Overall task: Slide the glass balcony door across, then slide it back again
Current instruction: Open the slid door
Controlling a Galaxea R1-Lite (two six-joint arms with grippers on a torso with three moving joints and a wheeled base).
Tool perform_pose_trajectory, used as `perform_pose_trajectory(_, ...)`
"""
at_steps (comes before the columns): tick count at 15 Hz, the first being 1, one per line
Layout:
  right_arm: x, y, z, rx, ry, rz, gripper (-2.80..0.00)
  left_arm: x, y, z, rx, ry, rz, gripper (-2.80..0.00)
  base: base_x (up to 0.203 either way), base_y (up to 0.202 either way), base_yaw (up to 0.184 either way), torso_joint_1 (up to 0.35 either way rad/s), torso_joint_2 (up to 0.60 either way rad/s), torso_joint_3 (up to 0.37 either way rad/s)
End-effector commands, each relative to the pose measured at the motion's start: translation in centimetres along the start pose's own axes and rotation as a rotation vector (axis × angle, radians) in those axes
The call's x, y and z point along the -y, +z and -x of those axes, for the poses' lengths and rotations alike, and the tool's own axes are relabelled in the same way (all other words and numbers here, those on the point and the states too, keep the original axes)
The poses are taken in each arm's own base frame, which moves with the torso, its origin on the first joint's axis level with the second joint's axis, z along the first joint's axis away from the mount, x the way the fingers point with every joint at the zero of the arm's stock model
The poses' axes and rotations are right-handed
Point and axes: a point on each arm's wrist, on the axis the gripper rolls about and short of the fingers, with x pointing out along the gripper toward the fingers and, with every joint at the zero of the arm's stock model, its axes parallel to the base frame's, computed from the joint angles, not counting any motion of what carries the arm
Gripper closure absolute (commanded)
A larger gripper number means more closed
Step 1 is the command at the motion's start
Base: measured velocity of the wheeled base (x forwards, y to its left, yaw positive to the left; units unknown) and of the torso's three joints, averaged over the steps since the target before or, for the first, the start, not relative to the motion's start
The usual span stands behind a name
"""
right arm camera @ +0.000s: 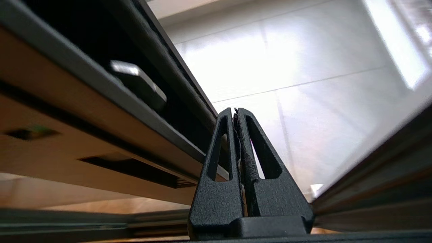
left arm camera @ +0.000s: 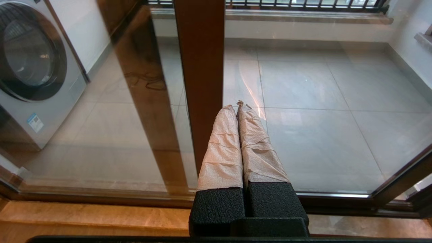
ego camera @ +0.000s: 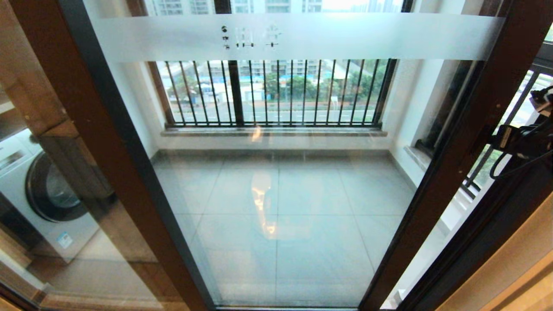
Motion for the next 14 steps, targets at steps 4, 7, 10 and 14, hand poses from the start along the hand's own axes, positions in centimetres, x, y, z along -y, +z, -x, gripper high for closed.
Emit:
perform_pose_trajectory(4,-1.7,0.2,0.1,0.008,0.032,0.014,0.00,0.0,0.0,0.0,0.000,0.000,0.000,0.00,0.000,0.000,0.000,0.000,0.00,0.000)
perform_pose_trajectory(7,-2.6,0.1,0.1,0.005,0.051,0.015,0.00,0.0,0.0,0.0,-0.001,0.000,0.000,0.00,0.000,0.000,0.000,0.000,0.00,0.000)
perform_pose_trajectory(10,-4.1,-0.3,-0.2,-0.011,0.073,0.024,0.00,0.0,0.0,0.0,-0.001,0.000,0.000,0.00,0.000,0.000,0.000,0.000,0.00,0.000)
perform_pose_trajectory(14,-6.4,-0.9,-1.0,-0.008,0.082,0.048,0.00,0.0,0.0,0.0,-0.002,0.000,0.000,0.00,0.000,0.000,0.000,0.000,0.00,0.000)
